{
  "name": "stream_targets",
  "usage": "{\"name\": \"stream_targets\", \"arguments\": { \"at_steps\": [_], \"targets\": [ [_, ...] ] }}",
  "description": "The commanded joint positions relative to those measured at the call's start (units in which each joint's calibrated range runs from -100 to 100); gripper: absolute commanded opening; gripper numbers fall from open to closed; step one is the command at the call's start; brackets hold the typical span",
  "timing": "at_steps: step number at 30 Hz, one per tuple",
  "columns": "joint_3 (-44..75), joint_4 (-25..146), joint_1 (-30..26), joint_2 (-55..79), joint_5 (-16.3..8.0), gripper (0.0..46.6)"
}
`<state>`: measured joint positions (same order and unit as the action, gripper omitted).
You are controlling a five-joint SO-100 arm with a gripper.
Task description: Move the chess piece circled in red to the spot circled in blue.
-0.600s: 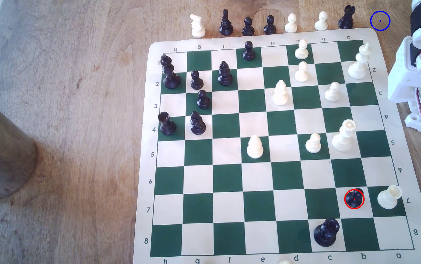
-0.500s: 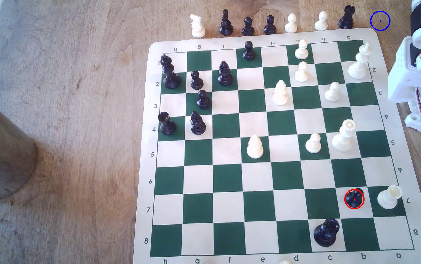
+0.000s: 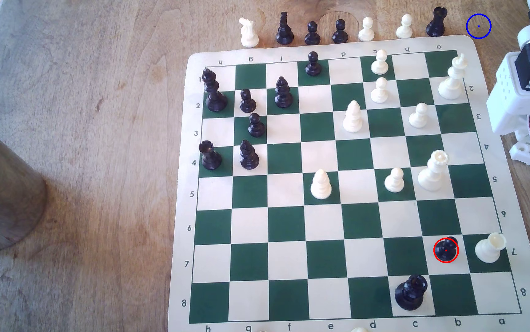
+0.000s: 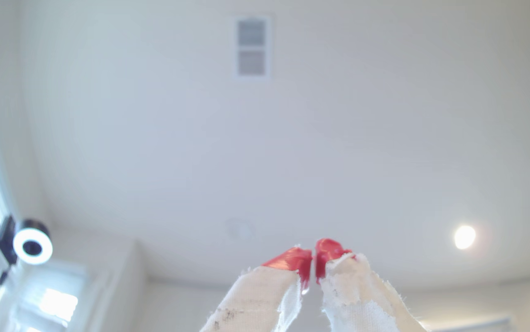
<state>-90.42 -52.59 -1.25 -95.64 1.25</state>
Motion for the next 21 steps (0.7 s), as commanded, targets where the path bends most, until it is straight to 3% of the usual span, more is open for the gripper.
{"name": "stream_targets", "arguments": {
  "at_steps": [1, 10, 14, 17, 21],
  "targets": [
    [4.9, 6.8, -1.9, 0.0, 0.0, 0.2],
    [24.4, 57.3, 0.1, 0.0, -0.4, 2.0],
    [29.9, 74.1, -0.3, 0.1, -0.2, 7.4],
    [35.3, 88.6, -3.6, 3.1, 2.3, 4.0],
    [46.2, 111.6, -10.3, 9.9, 2.5, 6.5]
  ]
}}
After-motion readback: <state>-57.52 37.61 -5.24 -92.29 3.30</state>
